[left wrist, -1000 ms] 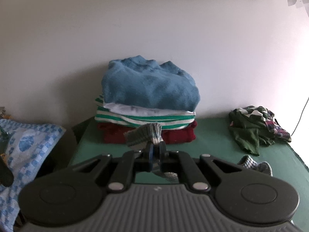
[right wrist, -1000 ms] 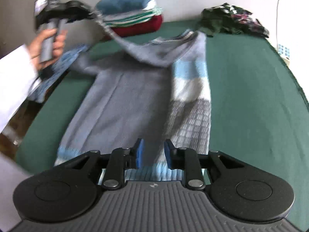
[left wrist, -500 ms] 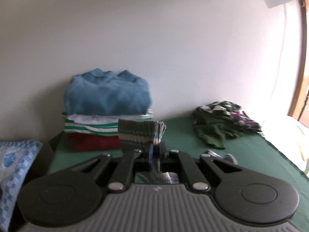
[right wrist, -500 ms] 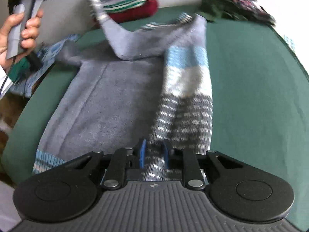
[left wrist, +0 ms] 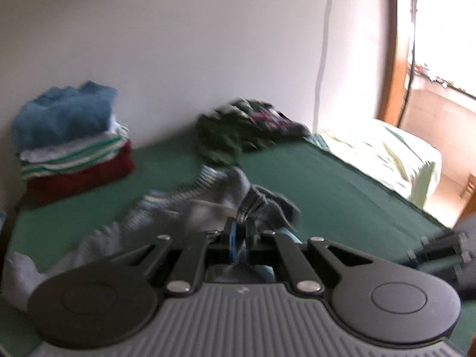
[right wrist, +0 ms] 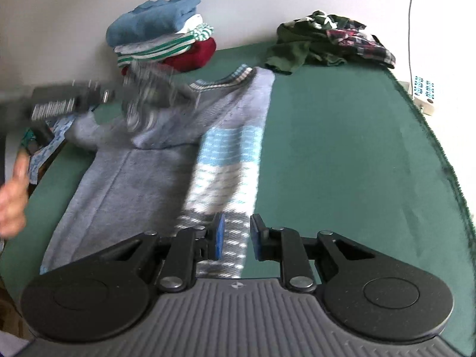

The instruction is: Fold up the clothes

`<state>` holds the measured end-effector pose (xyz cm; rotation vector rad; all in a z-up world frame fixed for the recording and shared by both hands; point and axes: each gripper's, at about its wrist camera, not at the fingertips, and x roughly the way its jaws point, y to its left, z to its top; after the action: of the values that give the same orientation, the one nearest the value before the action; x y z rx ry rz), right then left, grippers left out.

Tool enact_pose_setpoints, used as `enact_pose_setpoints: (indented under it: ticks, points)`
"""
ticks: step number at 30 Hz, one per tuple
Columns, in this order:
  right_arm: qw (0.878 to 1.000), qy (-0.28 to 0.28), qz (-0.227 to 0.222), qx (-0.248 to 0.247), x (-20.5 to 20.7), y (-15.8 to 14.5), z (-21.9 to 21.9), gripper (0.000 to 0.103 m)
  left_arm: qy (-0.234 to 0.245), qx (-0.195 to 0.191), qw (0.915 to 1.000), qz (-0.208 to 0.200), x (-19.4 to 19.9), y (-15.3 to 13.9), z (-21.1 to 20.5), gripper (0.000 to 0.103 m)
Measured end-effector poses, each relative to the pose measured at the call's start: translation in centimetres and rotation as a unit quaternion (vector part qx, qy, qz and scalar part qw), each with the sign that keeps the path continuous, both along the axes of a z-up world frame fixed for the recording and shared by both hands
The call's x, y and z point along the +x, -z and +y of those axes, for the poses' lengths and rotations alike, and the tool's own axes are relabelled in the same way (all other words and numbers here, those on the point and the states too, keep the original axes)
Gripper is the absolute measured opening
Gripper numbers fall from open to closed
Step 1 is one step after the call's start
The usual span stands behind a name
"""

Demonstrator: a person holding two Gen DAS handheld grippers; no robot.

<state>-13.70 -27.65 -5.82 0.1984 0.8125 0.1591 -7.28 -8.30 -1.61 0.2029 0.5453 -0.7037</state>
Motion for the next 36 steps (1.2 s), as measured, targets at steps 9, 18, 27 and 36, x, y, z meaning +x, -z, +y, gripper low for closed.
enact_pose_setpoints:
  ticks: [9, 18, 27, 36]
  points:
    - [0.995, -0.079, -0.052, -0.021, 1.1, -1.2, 0.3, 0.044, -0.001, 0.028, 0.9992, 0.029, -2.8, 2.2, -1.8, 0.002]
    - [0.948, -0.218, -0.145, -0.183, 2.3, 0.1, 5.0, 0.056, -0.01, 0.028, 0.9994, 0.021, -3.4, 1.2, -1.8, 0.002]
    - [0.933, -0.23, -0.183, -0.206, 2.5, -1.9, 4.3, 0.006, 0.01, 0.021, 0.9994, 0.024, -3.8, -0.1, -1.5, 0.002]
    - [0.917, -0.249, -0.201, -0.239, -1.9, -5.4, 3.8, 0.006, 0.06, 0.037, 0.9966, 0.044, -6.4, 0.0, -1.1, 0.002]
